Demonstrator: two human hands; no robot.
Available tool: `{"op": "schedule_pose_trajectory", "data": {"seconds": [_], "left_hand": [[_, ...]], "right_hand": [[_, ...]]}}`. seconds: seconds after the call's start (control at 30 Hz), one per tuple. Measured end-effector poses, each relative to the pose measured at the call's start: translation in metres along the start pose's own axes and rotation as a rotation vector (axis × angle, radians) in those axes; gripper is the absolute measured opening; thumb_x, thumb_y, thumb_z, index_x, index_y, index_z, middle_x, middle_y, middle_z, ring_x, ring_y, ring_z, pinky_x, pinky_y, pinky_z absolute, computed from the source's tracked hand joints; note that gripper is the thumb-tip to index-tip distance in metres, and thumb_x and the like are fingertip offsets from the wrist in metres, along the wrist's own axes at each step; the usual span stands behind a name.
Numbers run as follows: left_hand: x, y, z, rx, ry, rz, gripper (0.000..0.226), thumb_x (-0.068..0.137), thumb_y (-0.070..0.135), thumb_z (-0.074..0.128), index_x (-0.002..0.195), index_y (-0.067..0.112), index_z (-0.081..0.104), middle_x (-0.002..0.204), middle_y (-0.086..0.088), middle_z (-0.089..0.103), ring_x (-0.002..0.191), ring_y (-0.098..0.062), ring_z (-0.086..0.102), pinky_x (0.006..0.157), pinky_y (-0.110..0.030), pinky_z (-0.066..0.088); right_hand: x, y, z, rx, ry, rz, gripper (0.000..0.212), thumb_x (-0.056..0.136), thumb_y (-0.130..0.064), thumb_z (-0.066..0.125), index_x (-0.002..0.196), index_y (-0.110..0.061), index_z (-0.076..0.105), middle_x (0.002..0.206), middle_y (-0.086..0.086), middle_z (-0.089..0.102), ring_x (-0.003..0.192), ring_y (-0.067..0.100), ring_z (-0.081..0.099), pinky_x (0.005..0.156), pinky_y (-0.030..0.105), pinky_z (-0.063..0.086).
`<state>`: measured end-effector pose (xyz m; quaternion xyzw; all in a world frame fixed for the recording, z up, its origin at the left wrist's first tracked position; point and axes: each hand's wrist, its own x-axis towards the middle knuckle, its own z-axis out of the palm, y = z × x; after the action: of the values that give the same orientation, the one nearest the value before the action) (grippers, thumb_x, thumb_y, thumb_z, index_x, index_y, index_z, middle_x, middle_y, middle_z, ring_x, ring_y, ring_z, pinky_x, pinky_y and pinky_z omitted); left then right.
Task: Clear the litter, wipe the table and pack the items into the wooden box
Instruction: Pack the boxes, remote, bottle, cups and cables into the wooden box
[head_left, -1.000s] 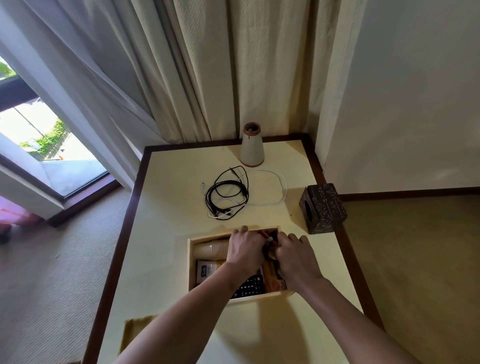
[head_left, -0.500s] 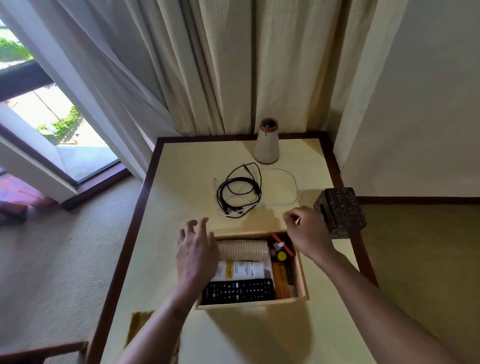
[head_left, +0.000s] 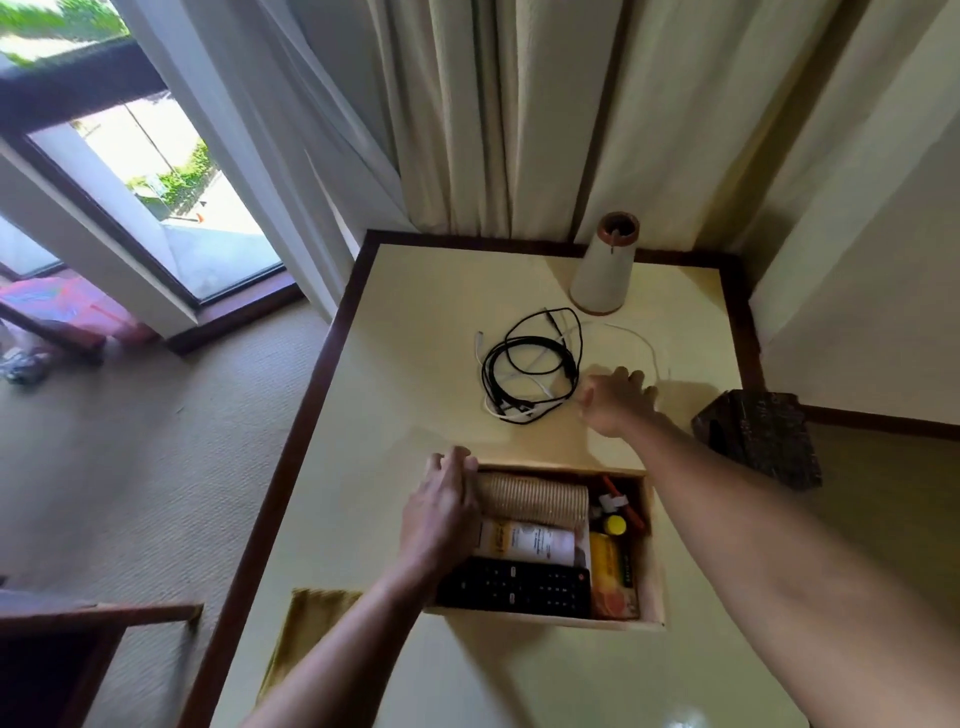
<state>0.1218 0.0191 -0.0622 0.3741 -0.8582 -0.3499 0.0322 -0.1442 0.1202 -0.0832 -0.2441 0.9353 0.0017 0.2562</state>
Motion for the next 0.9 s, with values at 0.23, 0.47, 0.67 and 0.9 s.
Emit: {"op": "schedule_pose_trajectory", "data": {"seconds": [0.23, 0.47, 0.67, 0.9], "left_hand": [[0.003, -0.004, 0.001, -0.016, 0.019, 0.021, 0.029, 0.109, 0.045, 0.03, 0.104, 0.024, 0.05, 0.088, 0.006, 0.045, 0.073, -0.02, 0.046, 0.072, -0.035, 0.034], [-0.003, 0.001, -0.004, -0.026, -0.001, 0.049, 0.029, 0.11, 0.043, 0.028, 0.107, 0.023, 0.049, 0.092, 0.003, 0.049, 0.086, -0.031, 0.061, 0.073, -0.037, 0.043], [0.005, 0.032, -0.039, -0.088, -0.19, 0.047, 0.073, 0.1, 0.055, 0.04, 0.161, 0.026, 0.012, 0.166, -0.006, 0.015, 0.148, -0.029, 0.025, 0.117, -0.057, 0.034], [0.039, 0.136, -0.106, -0.331, -0.122, 0.365, 0.048, 0.101, 0.053, 0.051, 0.135, 0.021, 0.059, 0.137, -0.002, 0.062, 0.127, -0.021, 0.057, 0.108, -0.046, 0.046]], "right_hand": [[-0.061, 0.012, -0.032, 0.173, 0.078, -0.203, 0.006, 0.1, -0.032, 0.058, 0.096, -0.027, 0.06, 0.096, -0.005, 0.068, 0.091, 0.018, 0.063, 0.082, 0.036, 0.047], [-0.145, -0.001, -0.076, 0.285, 0.524, -0.369, 0.014, 0.104, -0.033, 0.047, 0.106, -0.025, 0.058, 0.098, -0.009, 0.058, 0.085, 0.009, 0.057, 0.07, 0.03, 0.051], [-0.175, -0.026, -0.134, 0.206, 0.901, -0.51, 0.017, 0.106, -0.03, 0.048, 0.107, -0.021, 0.062, 0.098, -0.006, 0.062, 0.074, 0.008, 0.056, 0.058, 0.02, 0.043], [-0.198, -0.051, -0.202, 0.467, 1.108, -0.604, 0.016, 0.104, -0.025, 0.056, 0.108, -0.013, 0.067, 0.097, 0.002, 0.067, 0.08, 0.012, 0.063, 0.068, 0.015, 0.049]]}}
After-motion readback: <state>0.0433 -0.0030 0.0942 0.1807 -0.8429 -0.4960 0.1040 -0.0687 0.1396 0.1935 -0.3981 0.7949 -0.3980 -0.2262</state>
